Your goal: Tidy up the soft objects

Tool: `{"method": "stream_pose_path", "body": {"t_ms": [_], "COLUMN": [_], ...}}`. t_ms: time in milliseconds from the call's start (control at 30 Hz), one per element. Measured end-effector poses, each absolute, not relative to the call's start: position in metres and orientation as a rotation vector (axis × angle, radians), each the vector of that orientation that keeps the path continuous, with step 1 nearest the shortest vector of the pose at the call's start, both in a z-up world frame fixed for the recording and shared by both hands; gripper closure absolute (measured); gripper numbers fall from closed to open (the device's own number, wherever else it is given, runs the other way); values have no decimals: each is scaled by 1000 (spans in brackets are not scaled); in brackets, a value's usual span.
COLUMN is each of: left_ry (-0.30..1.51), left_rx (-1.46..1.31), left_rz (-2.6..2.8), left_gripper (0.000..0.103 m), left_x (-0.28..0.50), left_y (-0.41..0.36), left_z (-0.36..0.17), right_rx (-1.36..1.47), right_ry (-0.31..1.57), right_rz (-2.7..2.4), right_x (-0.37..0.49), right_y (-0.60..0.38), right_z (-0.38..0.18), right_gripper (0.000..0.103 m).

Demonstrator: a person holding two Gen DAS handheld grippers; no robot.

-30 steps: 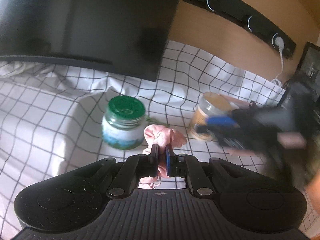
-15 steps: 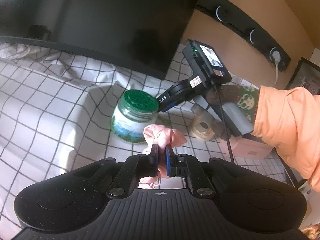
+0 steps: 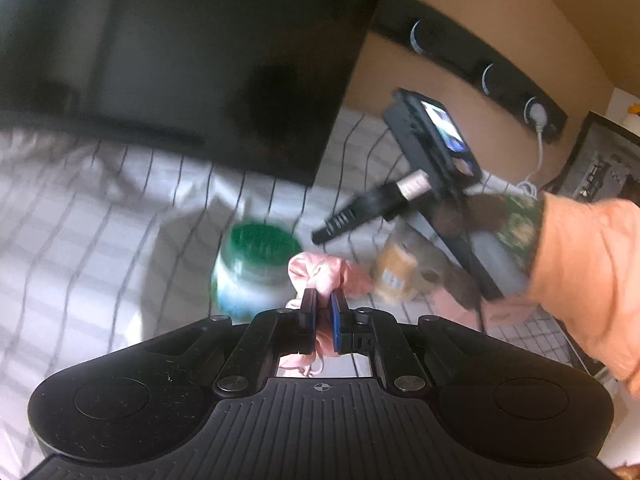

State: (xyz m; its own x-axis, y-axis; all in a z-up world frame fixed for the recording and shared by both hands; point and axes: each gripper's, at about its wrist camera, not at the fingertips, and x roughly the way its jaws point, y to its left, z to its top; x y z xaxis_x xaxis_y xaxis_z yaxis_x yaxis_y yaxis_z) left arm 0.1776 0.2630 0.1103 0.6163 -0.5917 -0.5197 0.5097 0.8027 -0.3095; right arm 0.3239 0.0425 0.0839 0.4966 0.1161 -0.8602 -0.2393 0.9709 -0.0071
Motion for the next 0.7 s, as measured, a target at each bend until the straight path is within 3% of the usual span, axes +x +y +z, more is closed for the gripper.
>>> {"method": "stream_pose_path", "body": {"t_ms": [300,700], "left_ry": [490,500], "left_rx": [-92,-78], "left_rz": [-627,-600], "left_gripper": [93,93], "left_x": [232,275], "left_y": [235,173], "left_z": [174,192], "right_rx": [-53,28], "right_ry": [823,650], "right_rz": [228,129], "right_x": [286,233], "right_y": [6,-86], "right_z": [189,273], "right_gripper": [103,103]}}
